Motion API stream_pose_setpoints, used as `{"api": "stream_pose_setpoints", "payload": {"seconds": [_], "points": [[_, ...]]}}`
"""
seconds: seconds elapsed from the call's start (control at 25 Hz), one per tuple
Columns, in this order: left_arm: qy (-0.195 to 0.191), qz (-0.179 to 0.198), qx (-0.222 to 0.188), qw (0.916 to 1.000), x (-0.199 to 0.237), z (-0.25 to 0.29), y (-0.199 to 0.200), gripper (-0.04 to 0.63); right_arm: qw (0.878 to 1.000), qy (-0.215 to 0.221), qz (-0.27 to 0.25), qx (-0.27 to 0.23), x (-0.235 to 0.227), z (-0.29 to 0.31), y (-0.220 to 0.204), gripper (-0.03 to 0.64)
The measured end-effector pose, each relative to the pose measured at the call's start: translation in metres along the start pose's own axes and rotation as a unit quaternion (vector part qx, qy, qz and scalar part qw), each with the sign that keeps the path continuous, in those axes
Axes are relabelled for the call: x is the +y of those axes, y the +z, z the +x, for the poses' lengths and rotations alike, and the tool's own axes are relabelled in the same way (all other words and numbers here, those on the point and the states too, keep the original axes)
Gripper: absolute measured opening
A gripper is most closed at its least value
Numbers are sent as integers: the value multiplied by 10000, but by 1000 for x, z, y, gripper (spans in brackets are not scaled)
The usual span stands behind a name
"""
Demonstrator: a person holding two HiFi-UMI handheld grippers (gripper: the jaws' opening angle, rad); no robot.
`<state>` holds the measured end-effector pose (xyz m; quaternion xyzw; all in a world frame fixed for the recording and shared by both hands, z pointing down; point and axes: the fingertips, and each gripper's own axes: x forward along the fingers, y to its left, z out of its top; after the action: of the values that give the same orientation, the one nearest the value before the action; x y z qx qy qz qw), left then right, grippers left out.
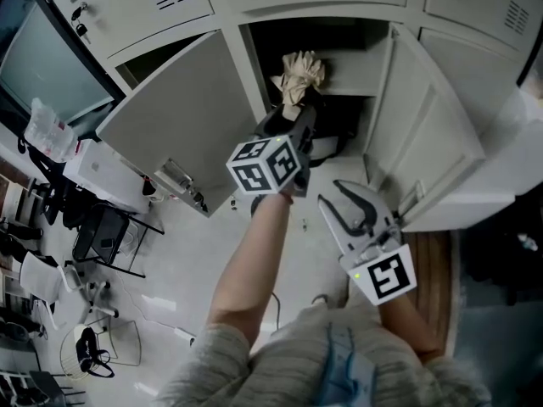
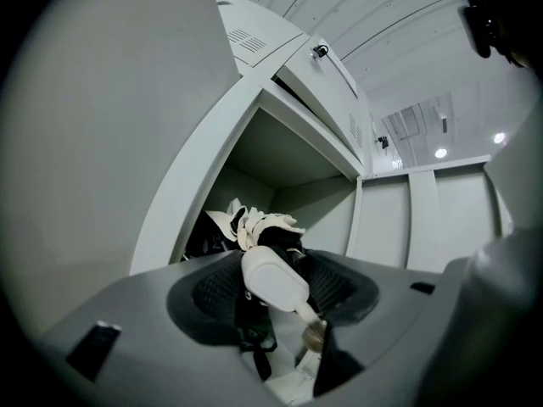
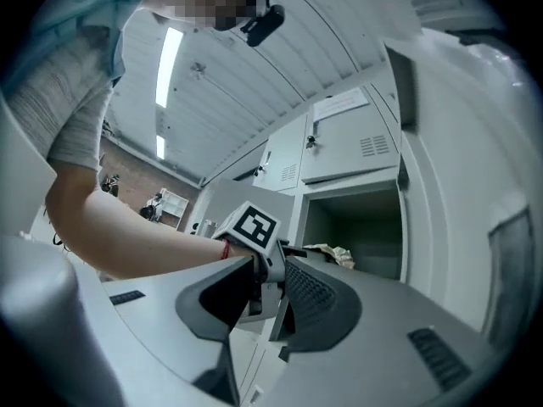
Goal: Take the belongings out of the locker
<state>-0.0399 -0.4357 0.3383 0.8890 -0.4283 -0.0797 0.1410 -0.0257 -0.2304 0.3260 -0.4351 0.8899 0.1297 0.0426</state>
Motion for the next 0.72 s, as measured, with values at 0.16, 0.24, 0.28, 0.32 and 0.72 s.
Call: {"api": "stream_pose_setpoints", "payload": {"seconds": [0.16,0.24,0.28,0.32,0.72], "points": [[13,51,60,10000,-1,-1,-3,233,10000,49,37,-69,18,-1,32,94],[-1,84,86,9999,-1,-2,-3,233,9997,130,179,-56,27,6,43,94],[-13,100,100,9999,-1,-3,-4,232,9993,157,324,-28,29,12,45,94],[-26,116,116,9999,-1,-4,-4,233,9986,157,500,35,29,18,44,94],[-268,118,164,9994,6,-18,-18,232,9845,-642,1454,738,-48,87,-7,171]]}}
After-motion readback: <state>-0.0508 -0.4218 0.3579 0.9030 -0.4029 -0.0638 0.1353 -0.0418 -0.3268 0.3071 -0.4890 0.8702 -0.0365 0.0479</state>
